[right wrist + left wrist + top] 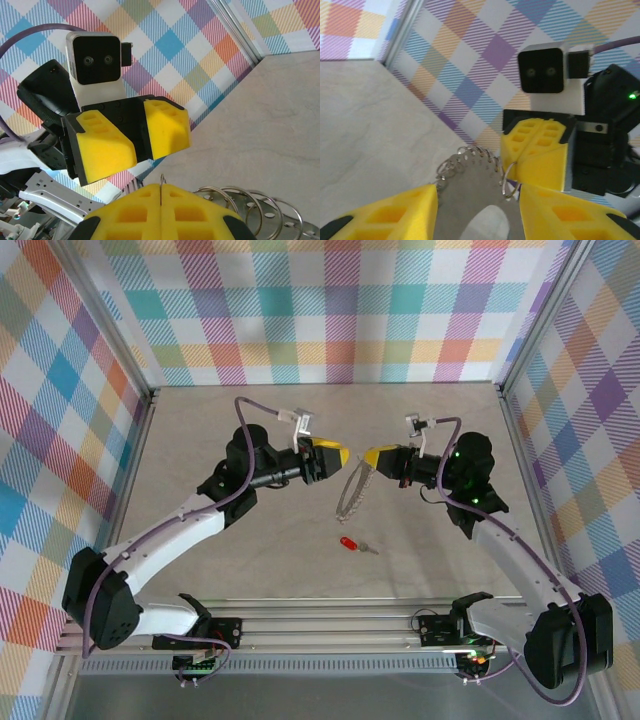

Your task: Put the keys on the keyring

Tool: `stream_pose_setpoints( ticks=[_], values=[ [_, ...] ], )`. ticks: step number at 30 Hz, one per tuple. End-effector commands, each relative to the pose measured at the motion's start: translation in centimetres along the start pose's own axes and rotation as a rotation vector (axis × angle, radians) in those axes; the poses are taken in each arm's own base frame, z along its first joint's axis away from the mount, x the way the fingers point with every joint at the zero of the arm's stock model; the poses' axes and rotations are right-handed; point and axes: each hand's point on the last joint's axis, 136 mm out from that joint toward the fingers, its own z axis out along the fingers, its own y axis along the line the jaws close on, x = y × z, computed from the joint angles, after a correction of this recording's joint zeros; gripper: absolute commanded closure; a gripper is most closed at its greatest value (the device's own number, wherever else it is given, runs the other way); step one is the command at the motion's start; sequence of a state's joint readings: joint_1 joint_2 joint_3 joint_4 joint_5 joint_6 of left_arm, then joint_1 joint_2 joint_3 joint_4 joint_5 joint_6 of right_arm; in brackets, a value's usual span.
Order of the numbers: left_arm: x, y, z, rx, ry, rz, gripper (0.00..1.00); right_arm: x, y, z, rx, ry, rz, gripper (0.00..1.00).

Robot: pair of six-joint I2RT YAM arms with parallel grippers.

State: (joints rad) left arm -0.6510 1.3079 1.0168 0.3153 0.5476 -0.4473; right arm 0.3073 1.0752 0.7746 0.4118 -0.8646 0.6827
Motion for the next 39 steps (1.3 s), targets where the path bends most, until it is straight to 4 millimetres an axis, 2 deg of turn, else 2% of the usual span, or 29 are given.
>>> stream_pose_setpoints(
  ticks=[1, 10, 20, 39],
  values=[
    [-1.2, -1.7, 0.1, 0.112, -0.038, 0.003, 0.57, -1.0, 1.8, -0.2, -0.060, -0.031, -0.054, 1.00],
    [-1.0, -1.3, 1.0, 0.141, -0.035, -0.039, 0.66, -1.1, 2.1, -0.2, -0.081, -0.035, -0.049, 1.00],
    [-1.5, -2.2, 1.5, 0.217, -0.049, -0.065, 0.69, -1.2, 2.2, -0.2, -0.086, -0.036, -0.053, 1.00],
    [-0.1, -3.0, 2.0, 0.274, -0.014, -0.082, 0.83, -1.0, 1.7, -0.1, -0.069, -0.036, -0.049, 1.00]
  ],
)
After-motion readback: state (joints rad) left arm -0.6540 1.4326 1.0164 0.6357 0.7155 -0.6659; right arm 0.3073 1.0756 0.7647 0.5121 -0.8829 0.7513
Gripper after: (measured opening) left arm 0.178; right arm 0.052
